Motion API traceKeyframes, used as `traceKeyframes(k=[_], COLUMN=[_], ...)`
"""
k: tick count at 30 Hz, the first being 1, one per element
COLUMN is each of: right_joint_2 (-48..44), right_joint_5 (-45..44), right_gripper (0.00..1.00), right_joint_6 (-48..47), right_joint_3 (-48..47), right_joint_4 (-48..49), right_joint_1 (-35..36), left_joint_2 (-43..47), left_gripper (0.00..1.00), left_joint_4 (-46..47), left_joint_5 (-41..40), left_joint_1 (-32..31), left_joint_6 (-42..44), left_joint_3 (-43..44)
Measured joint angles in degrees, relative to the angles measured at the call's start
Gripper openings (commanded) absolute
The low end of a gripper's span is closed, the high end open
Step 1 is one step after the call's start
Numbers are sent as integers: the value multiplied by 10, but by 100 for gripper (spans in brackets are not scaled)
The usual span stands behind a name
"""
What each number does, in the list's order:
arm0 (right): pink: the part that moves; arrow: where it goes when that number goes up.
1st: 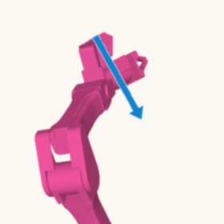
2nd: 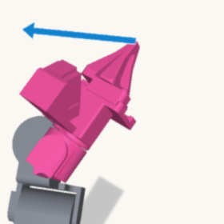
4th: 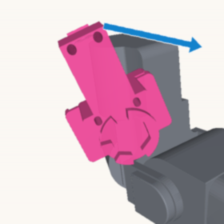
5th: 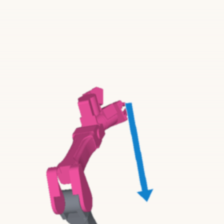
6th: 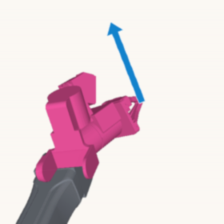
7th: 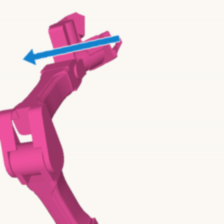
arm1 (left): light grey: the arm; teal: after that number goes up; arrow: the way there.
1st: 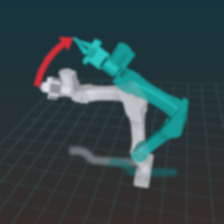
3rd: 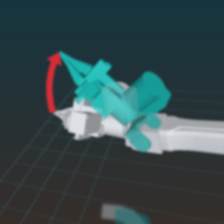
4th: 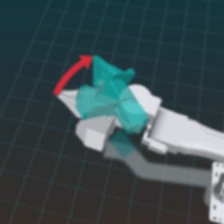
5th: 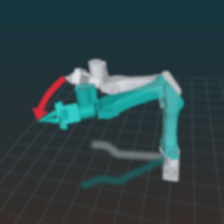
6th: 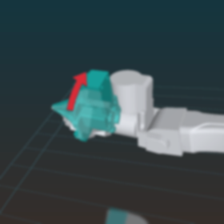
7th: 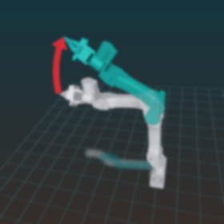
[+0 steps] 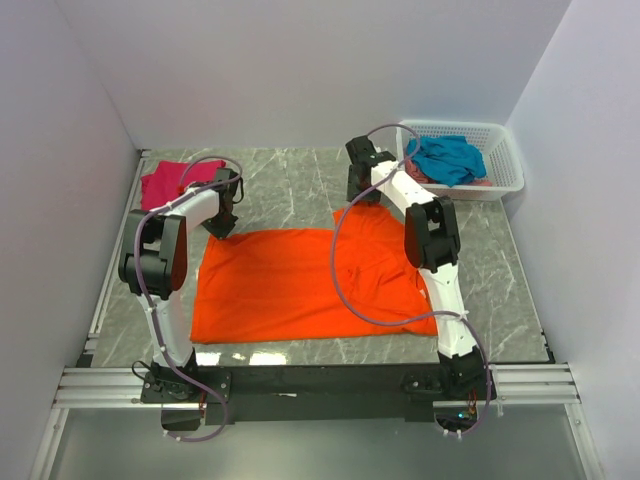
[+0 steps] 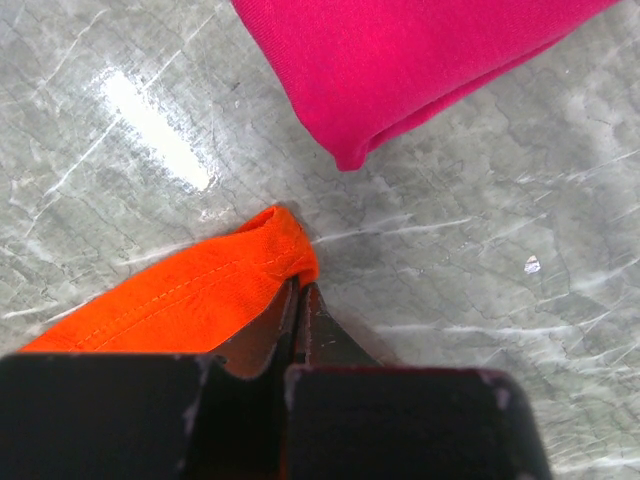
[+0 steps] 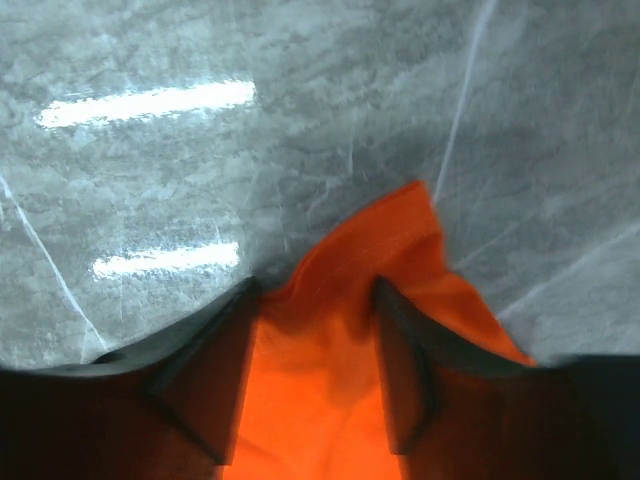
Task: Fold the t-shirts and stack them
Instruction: Fold the tshirt
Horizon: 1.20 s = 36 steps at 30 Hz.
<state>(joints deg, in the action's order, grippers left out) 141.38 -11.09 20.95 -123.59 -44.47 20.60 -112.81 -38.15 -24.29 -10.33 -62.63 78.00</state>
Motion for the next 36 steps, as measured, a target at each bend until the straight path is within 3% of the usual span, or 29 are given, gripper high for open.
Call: traceKeyframes(k=[1, 2, 3, 9, 15, 22, 36], right_joint_2=[-2, -4, -7, -18, -46, -180, -392], right_joint_5=[0, -1, -2, -9, -11, -23, -71], right_gripper=[46, 31, 25, 0, 0, 0, 0], right_joint_6=[2, 5, 7, 19, 16, 10, 23], right_joint_3=[3, 7, 13, 31, 78, 235, 437], right_joint_4=[2, 3, 7, 13, 38, 85, 153], right_joint_1=[0, 0, 0, 0, 1, 13, 55], left_joint_2=[0, 0, 0, 2, 26, 73, 158], left_gripper=[1, 1, 1, 1, 1, 1, 1], left_joint_4=[0, 0, 0, 0, 2, 3, 3], left_joint_5=[0, 0, 0, 5, 5, 4, -1], left_joint_1=[0, 0, 0, 0, 0, -5, -21], left_joint_6=[0, 0, 0, 0, -1, -2, -23], left_joint_3=[0, 0, 0, 0, -20, -41, -127])
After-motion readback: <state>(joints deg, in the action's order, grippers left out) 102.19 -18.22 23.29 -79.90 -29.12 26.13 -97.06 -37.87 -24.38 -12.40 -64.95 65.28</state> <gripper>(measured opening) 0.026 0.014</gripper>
